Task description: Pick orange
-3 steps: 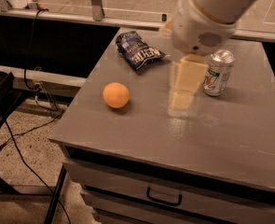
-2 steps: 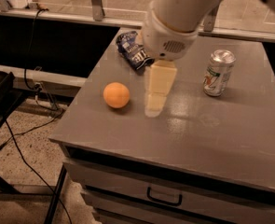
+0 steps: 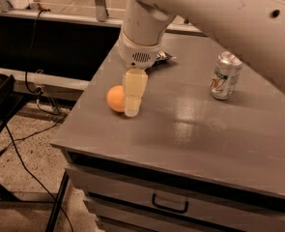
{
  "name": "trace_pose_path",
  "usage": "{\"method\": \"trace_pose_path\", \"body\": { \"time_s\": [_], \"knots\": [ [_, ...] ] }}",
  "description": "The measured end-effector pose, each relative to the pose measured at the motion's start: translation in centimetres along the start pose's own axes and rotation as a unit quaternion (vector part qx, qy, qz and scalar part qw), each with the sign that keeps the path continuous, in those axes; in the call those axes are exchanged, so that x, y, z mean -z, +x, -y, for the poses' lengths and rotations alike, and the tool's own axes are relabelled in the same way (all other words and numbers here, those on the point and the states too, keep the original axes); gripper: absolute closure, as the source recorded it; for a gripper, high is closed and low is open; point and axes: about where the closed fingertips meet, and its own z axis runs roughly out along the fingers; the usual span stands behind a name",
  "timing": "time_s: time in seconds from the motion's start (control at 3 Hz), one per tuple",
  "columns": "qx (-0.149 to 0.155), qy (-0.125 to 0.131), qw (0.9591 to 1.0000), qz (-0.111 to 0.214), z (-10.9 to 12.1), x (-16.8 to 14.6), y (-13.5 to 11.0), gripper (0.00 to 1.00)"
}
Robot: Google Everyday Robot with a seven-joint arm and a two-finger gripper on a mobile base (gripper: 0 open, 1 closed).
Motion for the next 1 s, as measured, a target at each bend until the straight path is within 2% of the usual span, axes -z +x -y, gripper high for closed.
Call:
{"method": "trace_pose_path", "body": {
  "time_s": [0.33, 1.0],
  "knots": [
    [0.001, -0.02, 0.9998, 0.008, 0.47, -2.67, -0.88, 0.0],
    [0.012, -0.02, 0.9997, 0.007, 0.02, -2.95, -1.75, 0.0]
  ]
}}
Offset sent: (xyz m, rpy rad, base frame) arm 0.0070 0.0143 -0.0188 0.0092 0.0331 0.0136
